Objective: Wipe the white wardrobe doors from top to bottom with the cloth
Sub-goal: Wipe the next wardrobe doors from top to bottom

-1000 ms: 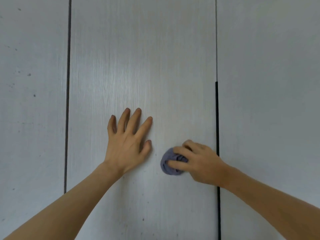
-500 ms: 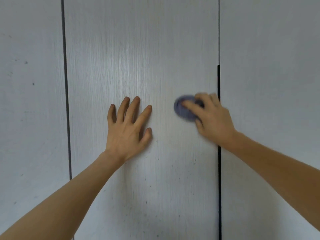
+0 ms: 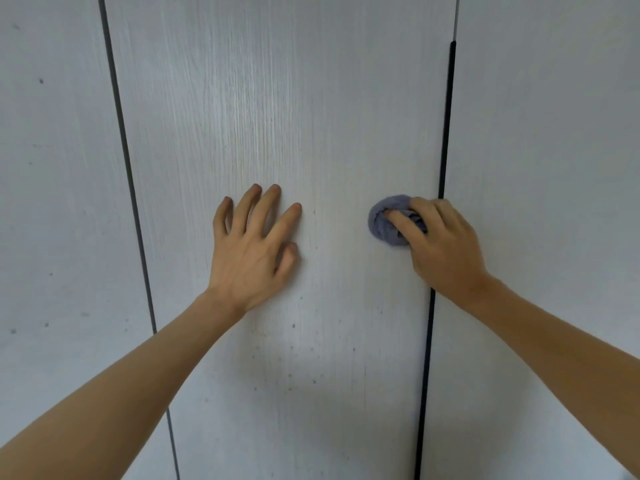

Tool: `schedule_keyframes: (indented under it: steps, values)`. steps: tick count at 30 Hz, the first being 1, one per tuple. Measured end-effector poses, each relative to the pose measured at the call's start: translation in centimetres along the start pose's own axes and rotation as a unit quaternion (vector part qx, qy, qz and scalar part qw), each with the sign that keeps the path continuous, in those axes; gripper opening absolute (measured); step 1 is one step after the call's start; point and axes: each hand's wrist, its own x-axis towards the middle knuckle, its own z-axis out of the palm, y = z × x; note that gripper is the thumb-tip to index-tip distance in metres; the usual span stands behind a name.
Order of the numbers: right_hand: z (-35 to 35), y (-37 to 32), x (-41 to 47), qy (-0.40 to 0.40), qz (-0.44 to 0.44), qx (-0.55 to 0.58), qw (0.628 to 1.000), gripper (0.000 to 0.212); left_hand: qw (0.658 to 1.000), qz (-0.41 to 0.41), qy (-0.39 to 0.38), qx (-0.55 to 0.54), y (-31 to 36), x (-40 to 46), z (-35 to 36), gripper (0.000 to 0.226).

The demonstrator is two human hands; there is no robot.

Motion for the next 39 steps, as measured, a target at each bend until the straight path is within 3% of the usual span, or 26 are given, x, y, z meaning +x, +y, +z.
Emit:
schedule_keyframes:
  steps: [5, 7, 12, 16, 17, 20, 22, 24, 26, 28, 30, 32, 35, 37, 39]
  values:
    - [0.0, -4.8, -7.7, -0.073, -0.138, 0.06, 0.986, 0.04, 1.0, 0.009, -0.02, -0.005, 0.0, -2.2, 0.4, 0.048]
    - [-0.1, -4.8, -7.7, -0.081, -0.146, 0.069, 0.984, 0.041, 1.0, 0.013, -0.022, -0.003, -0.2, -2.1, 0.3, 0.047]
    - [0.1, -2.6, -0.2, -0.003, 0.031, 0.053, 0.998, 0.036, 1.0, 0.01, -0.018, -0.006, -0.2, -1.5, 0.1, 0.045]
    - [0.8, -4.1, 4.1, 0.036, 0.206, 0.107, 0.972, 0.043, 0.999, 0.018, -0.016, -0.023, -0.5, -2.1, 0.0, 0.045]
    - [1.2, -5.5, 3.6, 0.03, 0.193, 0.121, 0.973, 0.044, 0.999, 0.019, -0.018, -0.025, -0.8, -2.3, -0.1, 0.045]
    - [2.0, -10.4, 0.1, -0.062, -0.041, 0.137, 0.988, 0.055, 0.999, 0.024, -0.031, -0.017, -2.2, -2.8, -0.4, 0.046]
    - [2.0, -11.5, -0.4, -0.093, -0.111, 0.143, 0.979, 0.051, 0.999, 0.023, -0.035, -0.016, -3.3, -3.0, -0.8, 0.046]
    - [2.2, -10.6, 2.0, -0.06, -0.059, 0.144, 0.986, 0.051, 0.999, 0.015, -0.033, -0.015, -4.3, -2.8, -1.2, 0.047]
    - [2.5, -8.9, 6.0, 0.008, 0.05, 0.124, 0.991, 0.053, 1.0, -0.003, -0.026, -0.014, -5.2, -2.3, -1.8, 0.047]
    - [2.6, -7.7, 9.5, 0.052, 0.173, 0.116, 0.977, 0.054, 0.999, -0.027, -0.021, -0.022, -5.9, -2.1, -2.2, 0.046]
    - [3.0, -8.5, 10.8, 0.057, 0.22, 0.108, 0.968, 0.059, 0.999, -0.042, -0.022, -0.022, -6.8, -2.0, -2.5, 0.046]
    - [3.4, -10.5, 9.4, 0.019, 0.122, 0.111, 0.986, 0.065, 0.998, -0.046, -0.034, -0.014, -7.5, -2.4, -2.7, 0.047]
    - [3.5, -12.5, 6.4, -0.062, -0.14, 0.108, 0.982, 0.059, 0.997, -0.059, -0.04, -0.006, -8.6, -2.9, -3.1, 0.049]
    - [3.4, -11.5, 7.3, -0.059, -0.174, 0.106, 0.977, 0.052, 0.996, -0.079, -0.042, -0.002, -9.5, -2.6, -3.7, 0.05]
    - [3.3, -9.9, 10.3, -0.024, -0.11, 0.105, 0.988, 0.046, 0.994, -0.101, -0.041, 0.0, -10.5, -1.8, -4.3, 0.052]
